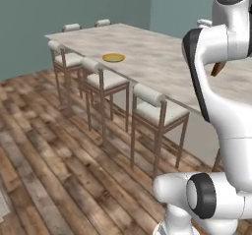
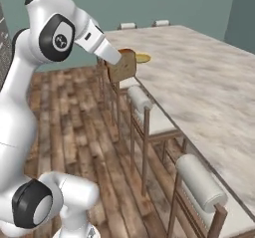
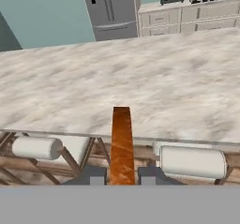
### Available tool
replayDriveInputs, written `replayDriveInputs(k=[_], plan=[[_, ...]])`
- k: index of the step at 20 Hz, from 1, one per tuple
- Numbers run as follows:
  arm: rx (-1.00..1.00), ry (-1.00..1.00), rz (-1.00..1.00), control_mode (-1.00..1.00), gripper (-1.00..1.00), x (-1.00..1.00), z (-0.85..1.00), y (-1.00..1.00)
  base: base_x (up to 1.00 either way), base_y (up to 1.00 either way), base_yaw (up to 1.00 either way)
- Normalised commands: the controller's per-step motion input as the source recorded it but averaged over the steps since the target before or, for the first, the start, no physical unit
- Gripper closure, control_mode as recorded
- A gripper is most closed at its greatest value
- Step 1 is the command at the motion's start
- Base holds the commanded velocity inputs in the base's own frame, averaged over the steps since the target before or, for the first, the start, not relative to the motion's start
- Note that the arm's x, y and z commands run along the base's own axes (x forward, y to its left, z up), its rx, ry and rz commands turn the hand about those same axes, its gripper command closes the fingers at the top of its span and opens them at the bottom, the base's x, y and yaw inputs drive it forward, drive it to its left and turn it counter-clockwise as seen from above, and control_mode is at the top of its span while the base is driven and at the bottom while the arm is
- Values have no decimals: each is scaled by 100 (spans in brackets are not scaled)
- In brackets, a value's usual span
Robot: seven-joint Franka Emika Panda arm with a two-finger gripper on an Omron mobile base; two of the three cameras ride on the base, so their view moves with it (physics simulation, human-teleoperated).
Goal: Start the toaster. Once the lever pops up, take the bread to the plate on the dining counter.
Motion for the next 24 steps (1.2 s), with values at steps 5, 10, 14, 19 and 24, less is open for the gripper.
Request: replayDriveInputs(k=[5, 10, 14, 19, 24], plan=[[0, 0, 0, 100, 100, 0, 0, 0, 63, 84, -34], [0, 0, 0, 100, 100, 0, 0, 0, 57, 84, -34], [0, 0, 0, 100, 100, 0, 0, 0, 54, 67, -37], [0, 0, 0, 100, 100, 0, 0, 0, 53, 65, -42], [0, 0, 0, 100, 100, 0, 0, 0, 46, 76, -40]])
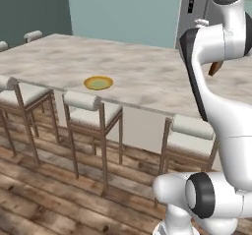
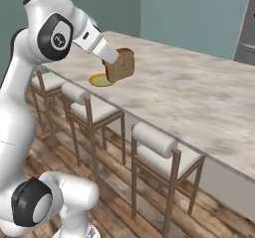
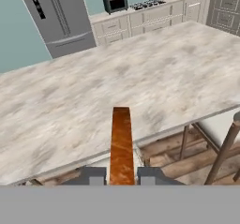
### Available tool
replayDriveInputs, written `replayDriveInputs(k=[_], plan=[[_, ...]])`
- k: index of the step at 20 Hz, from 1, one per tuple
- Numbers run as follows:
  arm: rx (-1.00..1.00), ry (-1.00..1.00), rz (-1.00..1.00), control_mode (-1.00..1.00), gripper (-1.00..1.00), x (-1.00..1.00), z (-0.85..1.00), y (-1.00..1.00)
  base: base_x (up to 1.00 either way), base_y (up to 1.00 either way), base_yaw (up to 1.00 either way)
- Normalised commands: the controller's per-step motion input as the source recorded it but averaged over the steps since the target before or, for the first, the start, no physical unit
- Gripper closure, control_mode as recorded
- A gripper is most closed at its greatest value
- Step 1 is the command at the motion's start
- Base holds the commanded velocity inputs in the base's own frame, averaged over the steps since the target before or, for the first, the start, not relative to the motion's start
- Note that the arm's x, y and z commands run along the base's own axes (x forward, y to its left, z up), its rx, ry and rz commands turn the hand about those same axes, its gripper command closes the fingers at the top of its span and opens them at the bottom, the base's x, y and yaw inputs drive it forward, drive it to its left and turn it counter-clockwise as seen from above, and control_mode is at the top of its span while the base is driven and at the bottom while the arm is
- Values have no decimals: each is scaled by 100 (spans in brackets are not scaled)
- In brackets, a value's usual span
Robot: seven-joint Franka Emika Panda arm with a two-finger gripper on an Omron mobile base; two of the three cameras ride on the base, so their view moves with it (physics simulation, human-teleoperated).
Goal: Start the toaster. Once the lever pops up, take the bread to the plate on the dining counter.
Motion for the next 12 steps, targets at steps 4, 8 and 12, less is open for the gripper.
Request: replayDriveInputs(k=[4, 8, 12], plan=[[0, 0, 0, 100, 100, 0, 0, 0, 42, 80, -37], [0, 0, 0, 100, 100, 0, 0, 0, 38, 78, -36], [0, 0, 0, 100, 100, 0, 0, 0, 38, 79, -36]])
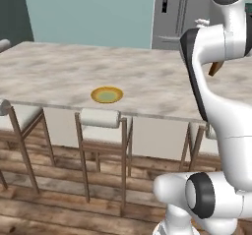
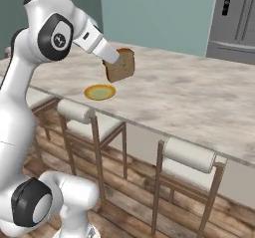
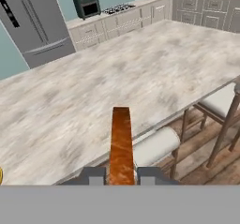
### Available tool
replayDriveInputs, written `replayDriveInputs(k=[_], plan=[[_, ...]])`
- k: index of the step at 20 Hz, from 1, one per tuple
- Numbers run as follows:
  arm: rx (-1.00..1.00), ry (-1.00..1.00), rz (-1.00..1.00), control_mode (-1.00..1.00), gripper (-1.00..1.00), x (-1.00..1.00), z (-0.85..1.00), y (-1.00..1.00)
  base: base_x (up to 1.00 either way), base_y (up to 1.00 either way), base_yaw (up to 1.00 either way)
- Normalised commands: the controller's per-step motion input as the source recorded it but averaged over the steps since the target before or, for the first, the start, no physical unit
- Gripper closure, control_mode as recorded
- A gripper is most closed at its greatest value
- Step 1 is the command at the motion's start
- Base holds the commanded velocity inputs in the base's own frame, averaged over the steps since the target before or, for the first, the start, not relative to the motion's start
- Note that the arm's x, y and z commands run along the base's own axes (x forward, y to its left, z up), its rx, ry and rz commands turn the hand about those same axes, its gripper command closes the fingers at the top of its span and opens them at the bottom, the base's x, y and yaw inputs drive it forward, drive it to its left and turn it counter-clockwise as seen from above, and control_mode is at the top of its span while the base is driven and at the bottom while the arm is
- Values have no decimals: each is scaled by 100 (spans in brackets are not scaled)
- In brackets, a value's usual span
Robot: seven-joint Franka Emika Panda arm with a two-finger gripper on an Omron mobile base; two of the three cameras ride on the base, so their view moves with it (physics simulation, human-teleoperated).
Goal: Start the toaster. Once the lever pops up, take the bread to the plate on the dining counter.
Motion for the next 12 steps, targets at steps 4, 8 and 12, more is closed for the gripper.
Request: replayDriveInputs(k=[4, 8, 12], plan=[[0, 0, 0, 100, 100, 0, 0, 0, 41, 75, -35], [0, 0, 0, 100, 100, 0, 0, 0, 44, 76, -35], [0, 0, 0, 100, 100, 0, 0, 0, 58, 69, -32]])
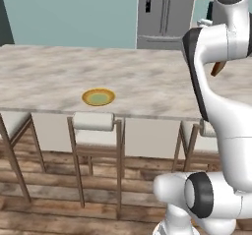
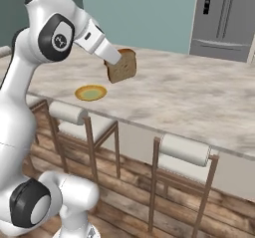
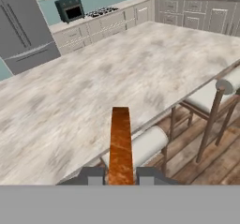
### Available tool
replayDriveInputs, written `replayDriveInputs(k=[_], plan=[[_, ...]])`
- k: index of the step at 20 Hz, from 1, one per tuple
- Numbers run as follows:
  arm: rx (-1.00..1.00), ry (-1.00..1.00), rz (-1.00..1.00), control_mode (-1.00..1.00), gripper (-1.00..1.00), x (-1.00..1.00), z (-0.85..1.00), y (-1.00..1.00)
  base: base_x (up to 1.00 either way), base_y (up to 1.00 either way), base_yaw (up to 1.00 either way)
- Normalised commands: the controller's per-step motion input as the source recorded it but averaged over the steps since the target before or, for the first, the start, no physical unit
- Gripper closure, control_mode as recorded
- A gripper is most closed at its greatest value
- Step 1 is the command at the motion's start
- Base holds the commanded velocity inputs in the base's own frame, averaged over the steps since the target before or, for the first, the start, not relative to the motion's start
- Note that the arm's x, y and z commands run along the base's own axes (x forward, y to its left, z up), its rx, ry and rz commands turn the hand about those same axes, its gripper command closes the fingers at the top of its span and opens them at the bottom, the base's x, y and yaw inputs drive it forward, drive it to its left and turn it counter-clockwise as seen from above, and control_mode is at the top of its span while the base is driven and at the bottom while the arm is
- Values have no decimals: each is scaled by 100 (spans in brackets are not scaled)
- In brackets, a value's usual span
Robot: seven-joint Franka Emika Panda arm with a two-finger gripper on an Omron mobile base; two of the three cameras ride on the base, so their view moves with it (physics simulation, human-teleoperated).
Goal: Start the toaster. Once the lever pops up, take the bread to the plate on the dining counter.
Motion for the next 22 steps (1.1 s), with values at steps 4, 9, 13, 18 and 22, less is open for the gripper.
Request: replayDriveInputs(k=[4, 9, 13, 18, 22], plan=[[0, 0, 0, 100, 100, 0, 0, 0, 89, 45, -25], [0, 0, 0, 100, 100, 0, 0, 0, 98, 4, -3], [0, 0, 0, 100, 100, 0, 0, 0, 75, 34, -6], [0, 0, 0, 100, 100, 0, 0, 0, 45, 82, -20], [0, 0, 0, 100, 100, 0, 0, 0, 32, 87, -25]])
